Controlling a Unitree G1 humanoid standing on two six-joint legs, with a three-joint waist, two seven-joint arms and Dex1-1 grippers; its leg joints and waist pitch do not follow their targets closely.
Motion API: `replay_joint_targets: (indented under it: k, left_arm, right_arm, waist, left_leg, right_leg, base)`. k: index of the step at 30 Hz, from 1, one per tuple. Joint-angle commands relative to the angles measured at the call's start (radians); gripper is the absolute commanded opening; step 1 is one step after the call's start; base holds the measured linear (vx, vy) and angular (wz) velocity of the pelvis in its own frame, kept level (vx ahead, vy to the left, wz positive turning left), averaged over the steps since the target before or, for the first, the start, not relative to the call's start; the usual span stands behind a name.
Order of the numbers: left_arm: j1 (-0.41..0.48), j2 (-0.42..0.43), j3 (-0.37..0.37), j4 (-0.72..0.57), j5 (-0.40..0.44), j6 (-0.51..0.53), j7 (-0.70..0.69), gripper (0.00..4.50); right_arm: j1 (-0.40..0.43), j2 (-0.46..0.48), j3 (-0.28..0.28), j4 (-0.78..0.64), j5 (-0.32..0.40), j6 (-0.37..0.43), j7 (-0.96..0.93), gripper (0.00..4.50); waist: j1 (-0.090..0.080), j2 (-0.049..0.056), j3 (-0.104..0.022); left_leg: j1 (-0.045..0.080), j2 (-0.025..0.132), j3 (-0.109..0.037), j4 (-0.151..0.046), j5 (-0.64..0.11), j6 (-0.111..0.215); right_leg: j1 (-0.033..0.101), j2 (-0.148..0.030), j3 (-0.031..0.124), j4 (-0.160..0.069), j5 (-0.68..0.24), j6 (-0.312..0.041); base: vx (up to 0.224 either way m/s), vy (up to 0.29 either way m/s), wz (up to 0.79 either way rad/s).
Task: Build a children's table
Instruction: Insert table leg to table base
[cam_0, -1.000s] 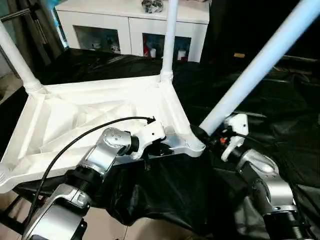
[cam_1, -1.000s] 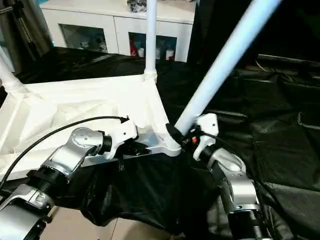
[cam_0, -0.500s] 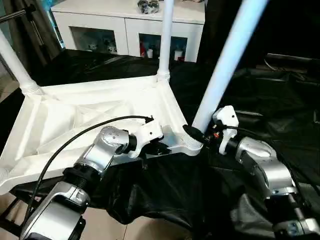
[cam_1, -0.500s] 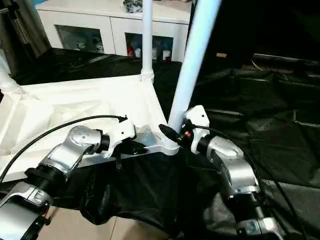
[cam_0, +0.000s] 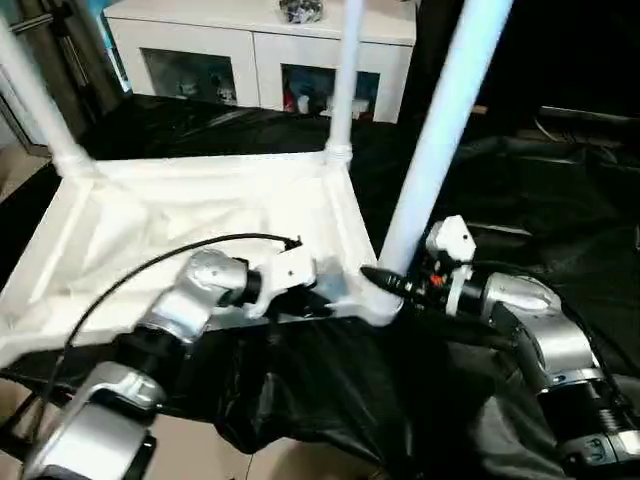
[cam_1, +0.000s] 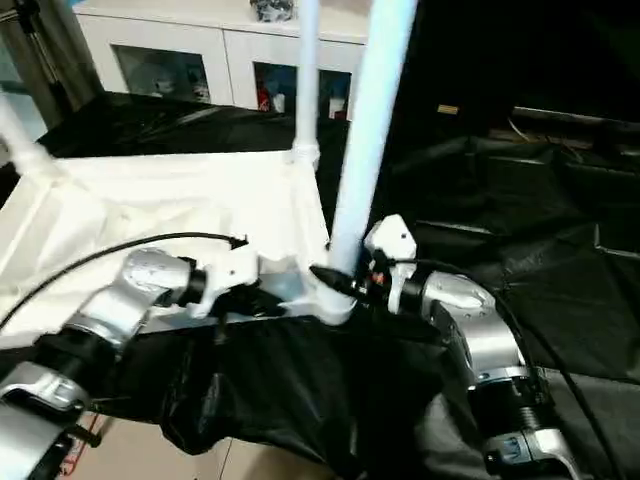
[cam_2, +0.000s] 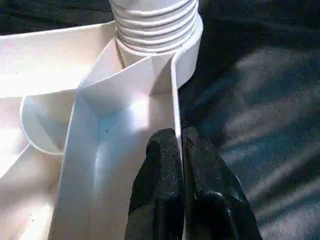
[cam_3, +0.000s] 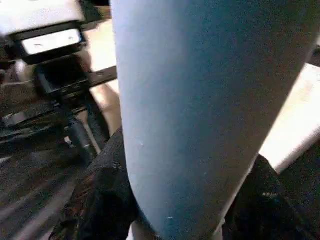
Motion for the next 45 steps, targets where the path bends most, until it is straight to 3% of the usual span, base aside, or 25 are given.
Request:
replay_joint_targets:
  k: [1,4,9,11,12,16,20,22,24,28,29,32,35,40,45]
  left_arm:
    - [-0.022,-0.007,-0.023,-0.037,-0.03,-0.046,-0.068,0.0]
    - [-0.03,0.004,-0.025,-0.024,-0.028,-0.062,-0.098,0.0]
    - [-0.042,0.007,-0.015,-0.004,-0.023,-0.074,-0.097,0.0]
    - [-0.048,0.0,-0.001,0.002,-0.018,-0.055,-0.064,0.0]
    - [-0.048,0.0,-0.001,0.002,-0.018,-0.055,-0.064,0.0]
    - [-0.062,-0.024,0.019,0.021,-0.01,-0.008,0.005,0.0]
    - [-0.091,-0.066,0.045,0.044,-0.008,0.06,0.09,0.0]
    - [-0.104,-0.081,0.05,0.055,-0.003,0.078,0.123,0.0]
    - [-0.141,-0.133,0.056,0.091,0.015,0.119,0.215,0.0]
    - [-0.165,-0.174,0.057,0.12,0.029,0.147,0.285,0.0]
    - [-0.185,-0.215,0.061,0.145,0.04,0.18,0.354,0.0]
    - [-0.222,-0.313,0.062,0.2,0.06,0.237,0.487,0.0]
    - [-0.233,-0.341,0.063,0.221,0.066,0.248,0.528,0.0]
    - [-0.252,-0.361,0.065,0.261,0.08,0.249,0.563,0.0]
    - [-0.263,-0.359,0.069,0.278,0.086,0.242,0.56,0.0]
  right_arm:
    - [0.036,-0.012,0.051,0.098,-0.034,0.029,0.01,1.88]
    - [0.027,-0.021,0.059,0.113,-0.036,0.011,0.054,1.88]
    - [0.024,-0.026,0.069,0.122,-0.045,-0.01,0.086,1.88]
    - [0.023,-0.012,0.066,0.135,-0.052,-0.023,0.071,1.88]
    - [0.023,-0.012,0.066,0.135,-0.052,-0.023,0.071,1.88]
    - [0.003,0.027,0.044,0.197,-0.082,-0.039,-0.038,1.88]
    - [-0.023,0.085,0.007,0.267,-0.114,-0.061,-0.211,1.88]
    - [-0.031,0.105,-0.004,0.283,-0.117,-0.052,-0.261,1.88]
    - [-0.063,0.161,-0.029,0.334,-0.117,-0.03,-0.381,1.88]
    - [-0.091,0.2,-0.046,0.37,-0.106,-0.018,-0.442,1.88]
    - [-0.118,0.23,-0.061,0.403,-0.098,-0.005,-0.493,1.88]
    - [-0.176,0.288,-0.069,0.468,-0.101,0.01,-0.581,1.88]
    - [-0.187,0.305,-0.067,0.475,-0.107,0.013,-0.597,1.88]
    - [-0.195,0.335,-0.065,0.486,-0.121,0.016,-0.618,1.88]
    - [-0.208,0.35,-0.076,0.516,-0.128,0.019,-0.633,1.88]
  waist:
    - [0.004,0.0,-0.055]
    - [0.003,0.0,-0.057]
    - [0.007,-0.003,-0.056]
    - [0.007,-0.01,-0.056]
    - [0.008,-0.008,-0.055]
    - [0.004,-0.012,-0.05]
    - [-0.001,-0.015,-0.047]
    - [-0.002,-0.014,-0.047]
    - [-0.005,-0.014,-0.048]
    - [-0.001,-0.013,-0.051]
    - [-0.001,-0.011,-0.052]
    - [0.001,-0.01,-0.055]
    - [0.007,-0.013,-0.057]
    - [0.006,-0.012,-0.057]
    - [0.001,-0.013,-0.05]
  left_leg:
    - [-0.006,0.066,-0.022,-0.089,-0.138,0.07]
    - [-0.005,0.065,-0.02,-0.087,-0.122,0.076]
    - [-0.004,0.065,-0.019,-0.086,-0.118,0.079]
    - [-0.004,0.066,-0.018,-0.086,-0.119,0.078]
    - [-0.003,0.066,-0.018,-0.086,-0.121,0.076]
    - [-0.002,0.065,-0.019,-0.09,-0.153,0.058]
    - [0.001,0.063,-0.024,-0.095,-0.223,0.02]
    - [0.002,0.063,-0.025,-0.095,-0.227,0.016]
    - [0.002,0.06,-0.024,-0.095,-0.225,0.01]
    - [0.002,0.061,-0.023,-0.093,-0.209,0.015]
    - [0.001,0.06,-0.021,-0.093,-0.19,0.018]
    - [0.003,0.058,-0.019,-0.09,-0.173,0.022]
    - [0.0,0.059,-0.017,-0.088,-0.14,0.046]
    - [-0.002,0.06,-0.02,-0.091,-0.14,0.06]
    - [0.003,0.059,-0.024,-0.097,-0.239,0.035]
  right_leg:
    - [0.052,-0.092,0.054,-0.072,-0.212,-0.265]
    - [0.055,-0.092,0.054,-0.069,-0.167,-0.282]
    - [0.056,-0.094,0.054,-0.071,-0.189,-0.28]
    - [0.055,-0.095,0.053,-0.071,-0.202,-0.277]
    - [0.054,-0.095,0.053,-0.072,-0.208,-0.277]
    - [0.049,-0.094,0.053,-0.078,-0.27,-0.262]
    - [0.044,-0.094,0.053,-0.092,-0.412,-0.212]
    - [0.042,-0.094,0.052,-0.094,-0.427,-0.204]
    - [0.038,-0.092,0.053,-0.096,-0.424,-0.199]
    - [0.041,-0.094,0.054,-0.095,-0.392,-0.207]
    - [0.041,-0.091,0.054,-0.091,-0.338,-0.224]
    - [0.043,-0.09,0.052,-0.088,-0.302,-0.238]
    - [0.049,-0.091,0.052,-0.084,-0.228,-0.255]
    - [0.053,-0.092,0.049,-0.083,-0.219,-0.258]
    - [0.043,-0.094,0.049,-0.103,-0.391,-0.213]
  base:
    - [0.0,0.0,0.0]
    - [0.0,0.0,0.0]
    - [0.0,0.0,0.0]
    - [0.0,0.0,0.0]
    - [0.0,0.0,0.0]
    - [0.0,0.0,0.0]
    - [0.0,0.0,0.0]
    - [0.0,0.0,0.0]
    - [0.0,0.0,0.0]
    - [0.0,0.0,0.0]
    - [0.0,0.0,0.0]
    - [0.0,0.0,0.0]
    - [0.0,0.0,0.0]
    - [0.0,0.0,0.0]
    - [0.0,0.0,0.0]
